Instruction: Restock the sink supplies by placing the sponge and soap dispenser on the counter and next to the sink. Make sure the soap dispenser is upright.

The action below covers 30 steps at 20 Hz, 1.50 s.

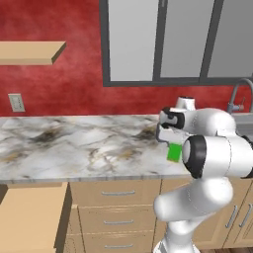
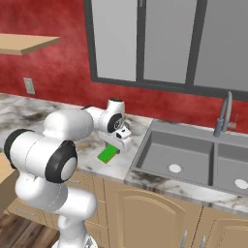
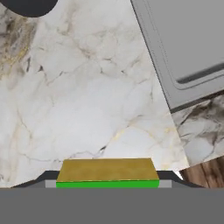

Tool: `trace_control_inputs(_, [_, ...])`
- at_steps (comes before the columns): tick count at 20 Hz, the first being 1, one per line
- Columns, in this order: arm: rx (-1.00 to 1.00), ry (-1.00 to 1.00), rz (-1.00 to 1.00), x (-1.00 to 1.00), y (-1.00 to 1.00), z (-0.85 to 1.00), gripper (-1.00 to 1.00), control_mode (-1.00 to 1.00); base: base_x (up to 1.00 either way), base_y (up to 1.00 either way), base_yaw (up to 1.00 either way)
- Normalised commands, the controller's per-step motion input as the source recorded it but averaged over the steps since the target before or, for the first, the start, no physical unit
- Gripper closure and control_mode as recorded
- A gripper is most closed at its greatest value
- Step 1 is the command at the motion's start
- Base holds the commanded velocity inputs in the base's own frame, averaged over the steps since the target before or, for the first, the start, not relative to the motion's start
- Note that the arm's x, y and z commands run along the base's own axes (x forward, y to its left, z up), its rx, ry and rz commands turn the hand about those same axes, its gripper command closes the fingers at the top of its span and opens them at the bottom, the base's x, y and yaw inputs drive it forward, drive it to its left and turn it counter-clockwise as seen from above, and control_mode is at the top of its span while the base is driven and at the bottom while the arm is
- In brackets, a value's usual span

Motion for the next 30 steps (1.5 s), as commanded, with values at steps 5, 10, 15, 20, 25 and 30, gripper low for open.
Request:
trace_control_inputs(5, [0.00, 0.02, -0.05, 0.41, -0.09, -0.53, 1.00, -1.00, 0.00, 0.00, 0.00])
trace_control_inputs(10, [0.00, 0.00, -0.05, 0.32, -0.21, -0.20, 1.00, -1.00, 0.00, 0.00, 0.00])
trace_control_inputs(15, [0.00, 0.00, -0.06, 0.37, -0.09, -0.29, 1.00, -1.00, 0.00, 0.00, 0.00])
trace_control_inputs(20, [0.00, 0.00, -0.06, 0.28, -0.08, -0.29, 1.00, -1.00, 0.00, 0.00, 0.00])
trace_control_inputs(25, [0.00, 0.00, -0.05, 0.22, -0.05, -0.30, -1.00, -1.00, 0.00, 0.00, 0.00])
trace_control_inputs(30, [0.00, 0.00, -0.04, 0.00, 0.00, -0.03, -1.00, -1.00, 0.00, 0.00, 0.00])
